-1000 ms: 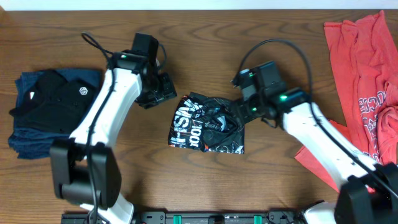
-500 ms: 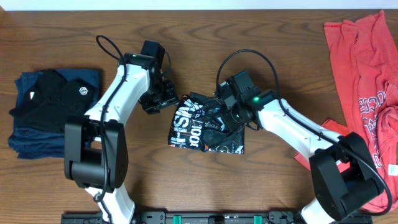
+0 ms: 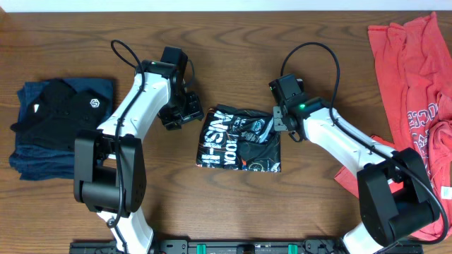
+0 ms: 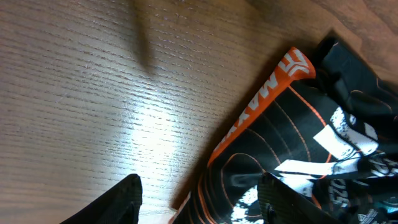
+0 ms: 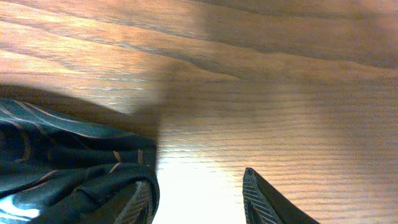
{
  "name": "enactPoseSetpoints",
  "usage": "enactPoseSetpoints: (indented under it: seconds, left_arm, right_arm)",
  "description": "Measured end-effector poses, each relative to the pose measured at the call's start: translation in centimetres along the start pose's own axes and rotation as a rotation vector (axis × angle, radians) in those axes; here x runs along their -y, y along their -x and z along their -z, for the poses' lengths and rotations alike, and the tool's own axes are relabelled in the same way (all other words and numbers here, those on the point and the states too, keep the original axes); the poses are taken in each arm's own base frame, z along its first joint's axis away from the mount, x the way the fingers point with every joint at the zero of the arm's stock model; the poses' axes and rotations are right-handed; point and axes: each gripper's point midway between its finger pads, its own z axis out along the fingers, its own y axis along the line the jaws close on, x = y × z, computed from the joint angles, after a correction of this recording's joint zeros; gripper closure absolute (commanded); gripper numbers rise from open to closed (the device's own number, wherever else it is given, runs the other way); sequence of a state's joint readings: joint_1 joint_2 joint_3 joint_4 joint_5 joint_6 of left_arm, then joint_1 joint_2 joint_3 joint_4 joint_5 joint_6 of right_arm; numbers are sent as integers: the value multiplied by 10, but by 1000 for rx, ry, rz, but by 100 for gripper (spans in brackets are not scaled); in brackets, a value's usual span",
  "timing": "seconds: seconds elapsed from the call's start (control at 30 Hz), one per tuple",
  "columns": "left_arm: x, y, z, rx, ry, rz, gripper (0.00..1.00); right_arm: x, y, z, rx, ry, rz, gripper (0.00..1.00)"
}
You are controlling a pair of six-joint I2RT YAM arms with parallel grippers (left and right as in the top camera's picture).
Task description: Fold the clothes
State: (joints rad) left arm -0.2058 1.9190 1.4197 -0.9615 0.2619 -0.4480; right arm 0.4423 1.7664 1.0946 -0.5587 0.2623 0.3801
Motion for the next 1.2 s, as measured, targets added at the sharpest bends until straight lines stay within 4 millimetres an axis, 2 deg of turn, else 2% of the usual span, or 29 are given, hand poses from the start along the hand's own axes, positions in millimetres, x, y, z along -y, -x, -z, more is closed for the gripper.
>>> enactPoseSetpoints:
  seconds: [0.17,0.23,0.3,0.47,0.57,0.63,0.8,0.93,1.07,1.2]
  left_arm:
    - [-1,-2,0,-10,6,2,38]
    - [-2,-4,0,-18,10,4,38]
    - [-3,-6,0,-25,14,5,38]
    - [-2,-13,-1,-44,25,-10,37]
    - [3,-20,-2,-57,32,-37,33]
    - [7,-23,-3,-61,34,-54,34]
    - [13,-28,-5,-65,36,-89,33]
    - [12,-28,-5,-65,36,-89,33]
    - [12,-28,-5,-65,36,-89,33]
    - [12,-28,-5,-65,36,-89,33]
  right_arm:
    - [3,-16,1,-66,-5,12,52]
    - [3,-18,5,-74,5,12,47]
    - [2,-13,15,-50,25,0,44]
    - [1,14,61,87,105,-27,45]
    - [-11,16,79,105,205,33,44]
    - [-22,6,82,66,275,90,43]
    - [-48,-38,82,-98,383,203,44]
    - [-79,-62,80,-149,442,311,43]
    - [-104,-76,73,-155,460,412,42]
    - [-115,-80,61,-153,444,453,44]
